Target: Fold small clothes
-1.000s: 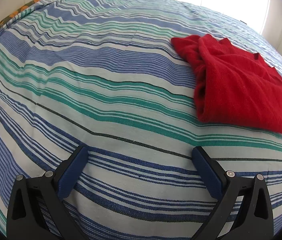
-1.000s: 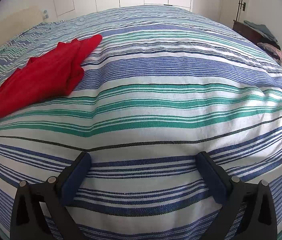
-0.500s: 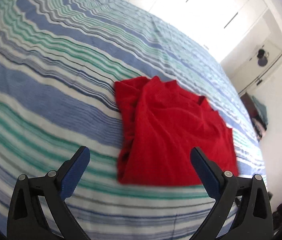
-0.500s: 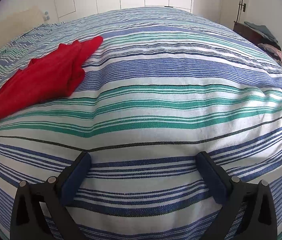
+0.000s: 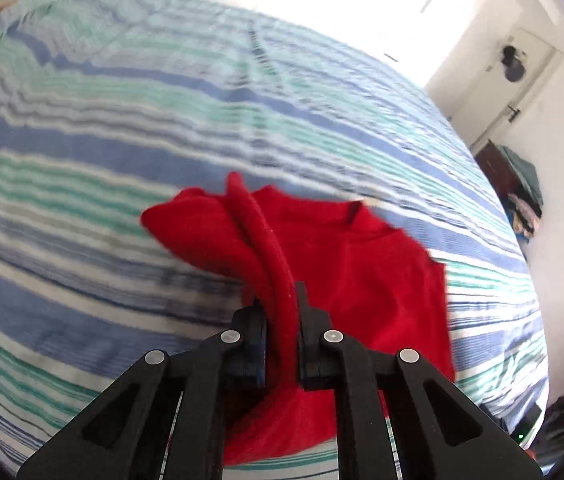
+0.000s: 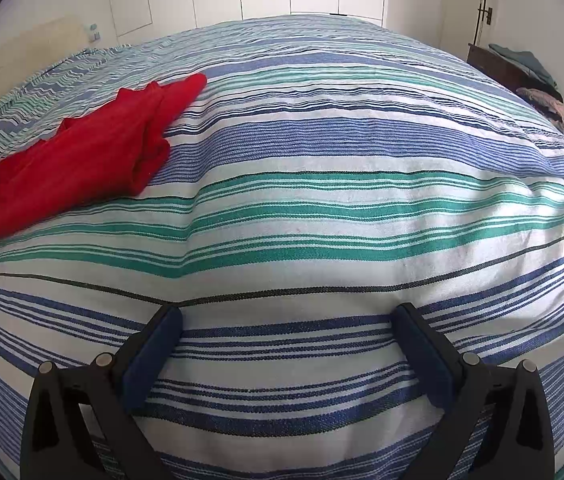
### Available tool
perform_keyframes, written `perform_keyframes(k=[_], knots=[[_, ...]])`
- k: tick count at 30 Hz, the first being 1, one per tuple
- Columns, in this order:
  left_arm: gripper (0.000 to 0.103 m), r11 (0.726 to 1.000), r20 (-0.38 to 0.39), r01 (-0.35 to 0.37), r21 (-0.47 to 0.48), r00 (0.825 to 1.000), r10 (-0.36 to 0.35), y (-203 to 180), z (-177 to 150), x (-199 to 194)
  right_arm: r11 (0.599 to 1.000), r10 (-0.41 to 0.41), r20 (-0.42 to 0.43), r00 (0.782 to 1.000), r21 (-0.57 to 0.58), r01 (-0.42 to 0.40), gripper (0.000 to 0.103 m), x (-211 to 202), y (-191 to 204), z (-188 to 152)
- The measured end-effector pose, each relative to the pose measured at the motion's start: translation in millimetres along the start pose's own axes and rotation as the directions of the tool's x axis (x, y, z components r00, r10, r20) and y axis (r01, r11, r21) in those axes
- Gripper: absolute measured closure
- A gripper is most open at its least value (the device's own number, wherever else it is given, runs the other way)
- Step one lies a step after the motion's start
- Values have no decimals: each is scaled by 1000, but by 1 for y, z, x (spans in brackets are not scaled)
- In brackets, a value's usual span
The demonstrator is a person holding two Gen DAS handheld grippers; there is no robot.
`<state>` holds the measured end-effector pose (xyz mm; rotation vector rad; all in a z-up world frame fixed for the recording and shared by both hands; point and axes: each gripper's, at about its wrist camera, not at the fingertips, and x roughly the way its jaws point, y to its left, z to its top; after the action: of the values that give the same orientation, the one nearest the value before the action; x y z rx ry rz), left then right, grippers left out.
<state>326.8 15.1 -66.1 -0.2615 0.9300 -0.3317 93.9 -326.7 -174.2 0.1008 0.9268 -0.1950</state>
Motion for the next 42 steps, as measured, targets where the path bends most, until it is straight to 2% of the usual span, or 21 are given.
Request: perform_keyframes(k=[5,7,9,11,13,15,17,20,22,25,26,28,30,31,32,35,36,38,39,40,42], knots=[[94,966,-43,39,256,999,-29,-138,-7,40,1000,0,-4,1000,0,0,0,1,0,1],[85,952,-116,25,304,993,11,-178,-30,91,1000,0,-5,1000,-1,0,0,1,0,1],[73,935,-214,11,356,974,70,-204,-66,137,1000,0,-5,1000,-1,0,0,1,0,1],[68,890,-199,-42,455,969,148,-221,-99,144,1000,3,-6,1000,0,-3,0,1,0,2],[32,826,-104,-83,558,980,169,-235,-133,115,1000,12,-7,1000,4,-12,0,1,-1,2],[15,815,-69,-40,578,993,98,-226,-158,72,1000,18,-7,1000,8,-18,0,1,-2,2],[9,832,-33,-30,554,998,58,-195,-177,30,1000,17,-10,1000,6,-17,0,2,-2,2],[6,889,11,-125,440,991,134,-118,-182,-5,1000,17,-15,1000,5,-17,0,2,-2,3],[6,925,16,-229,302,972,235,-54,-172,-9,1000,27,-19,999,11,-27,0,0,-4,4],[7,953,19,-290,82,957,290,25,-162,-12,996,62,-54,997,71,-58,5,-17,-7,18],[7,955,20,-296,32,955,295,42,-161,-10,984,134,-23,991,126,-130,9,-29,-7,25],[7,952,-1,-304,-42,953,304,67,-164,2,906,346,44,937,244,-346,11,-46,-3,42],[7,952,-17,-296,-72,955,296,76,-175,16,778,548,54,835,335,-532,17,-42,13,63],[6,957,12,-281,-76,959,283,75,-180,16,729,606,41,794,371,-576,22,-34,23,73],[6,957,38,-280,-69,958,283,71,-183,15,710,627,22,779,395,-583,24,-25,32,83],[2,955,38,-293,-34,955,294,62,-182,20,724,619,-60,783,430,-540,25,15,55,109],[2,956,38,-291,-31,956,292,64,-182,21,731,610,-89,787,445,-517,32,30,60,115],[1,959,39,-281,-38,958,283,68,-180,22,742,611,-147,778,449,-498,66,52,70,122],[1,960,42,-276,-40,960,278,70,-179,22,769,583,-162,796,428,-476,96,52,71,125],[1,961,47,-272,-42,961,274,70,-179,23,768,578,-130,806,421,-483,96,42,68,128],[1,961,57,-273,-39,960,275,70,-178,24,736,611,-34,791,393,-551,96,16,55,129]])
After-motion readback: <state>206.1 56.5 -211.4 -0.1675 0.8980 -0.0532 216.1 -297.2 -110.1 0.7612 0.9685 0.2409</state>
